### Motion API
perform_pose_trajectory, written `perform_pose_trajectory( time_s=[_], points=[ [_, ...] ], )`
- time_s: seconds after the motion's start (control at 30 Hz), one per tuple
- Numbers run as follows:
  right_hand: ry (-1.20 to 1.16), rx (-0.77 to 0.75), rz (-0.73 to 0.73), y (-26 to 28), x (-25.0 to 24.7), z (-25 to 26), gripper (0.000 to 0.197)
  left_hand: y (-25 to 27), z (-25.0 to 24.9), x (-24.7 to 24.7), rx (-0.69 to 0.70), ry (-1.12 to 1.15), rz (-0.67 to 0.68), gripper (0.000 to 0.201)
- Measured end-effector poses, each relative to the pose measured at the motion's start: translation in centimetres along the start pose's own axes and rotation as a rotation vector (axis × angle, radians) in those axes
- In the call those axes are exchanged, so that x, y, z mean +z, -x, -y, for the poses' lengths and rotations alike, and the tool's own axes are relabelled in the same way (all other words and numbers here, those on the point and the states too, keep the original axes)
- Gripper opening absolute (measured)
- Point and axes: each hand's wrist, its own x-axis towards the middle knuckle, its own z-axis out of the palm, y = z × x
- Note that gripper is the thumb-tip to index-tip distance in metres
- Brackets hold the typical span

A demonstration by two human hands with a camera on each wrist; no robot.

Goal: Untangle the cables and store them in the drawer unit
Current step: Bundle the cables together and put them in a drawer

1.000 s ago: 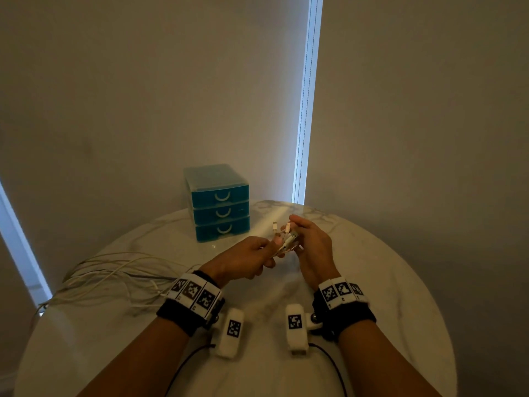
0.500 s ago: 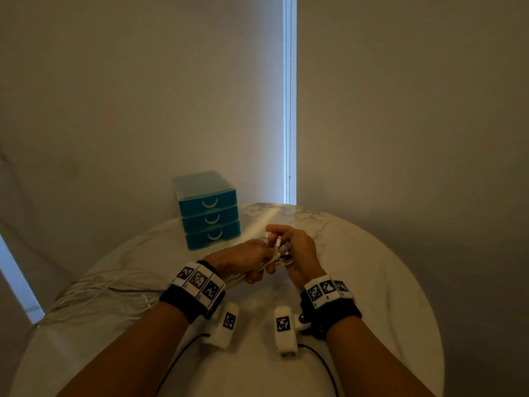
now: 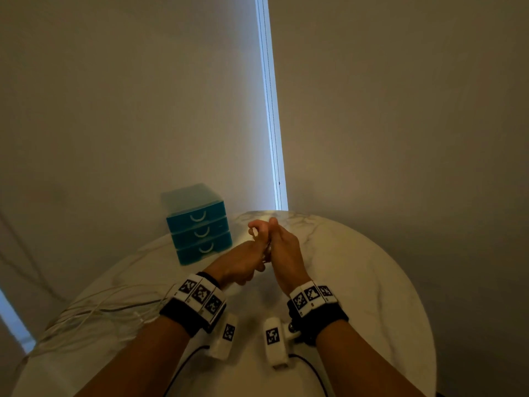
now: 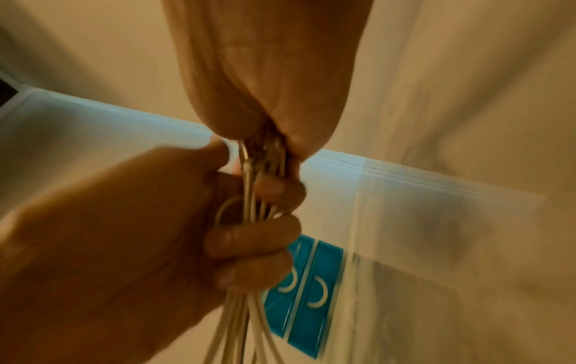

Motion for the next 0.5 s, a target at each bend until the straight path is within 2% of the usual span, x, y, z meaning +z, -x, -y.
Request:
perform_pose_trajectory(
  time_s=[0.03,0.1,0.17,0.27,0.3,0.33,0.4,0.43,0.47,0.5],
  points=[
    [0.029,-0.025,-0.03,0.0,0.3,-0.3,0.069,0.1,-0.3,0.3,0.027,-0.065,-0.02,0.086],
    [0.047,-0.027,-0.086,0.0,0.7,-0.8,0.058,0.0,-0.3,0.8,0.083,-0.128,-0.09,0.075],
    [0.008,0.02,-0.114,-0.1,0.7,-0.6,0.05,-0.5,0.4,0.9,0.101,-0.115,-0.169,0.074],
    [-0.181,0.166,-0.123,-0.2,0.2,0.6,0.052,-1.4,1.5,0.6,0.082,-0.075,-0.29,0.07],
    [-0.269,0.242,-0.109,-0.1,0.4,0.9,0.059,-1.5,1.4,0.5,0.078,-0.034,-0.323,0.07],
    [-0.302,0.298,-0.074,0.1,0.6,1.1,0.076,-1.6,1.4,0.4,0.075,0.012,-0.341,0.072],
    [-0.319,0.341,0.019,0.3,1.4,0.9,0.118,-1.6,1.1,0.5,0.058,0.07,-0.315,0.081],
    [-0.317,0.335,0.051,0.2,1.7,0.5,0.123,-1.6,0.9,0.6,0.052,0.078,-0.288,0.086],
    [-0.283,0.304,0.069,0.2,1.7,0.2,0.114,-1.6,1.0,0.7,0.047,0.084,-0.263,0.091],
    [-0.252,0.257,0.073,0.3,1.6,0.3,0.094,-1.6,1.0,0.7,0.045,0.092,-0.249,0.096]
  ],
)
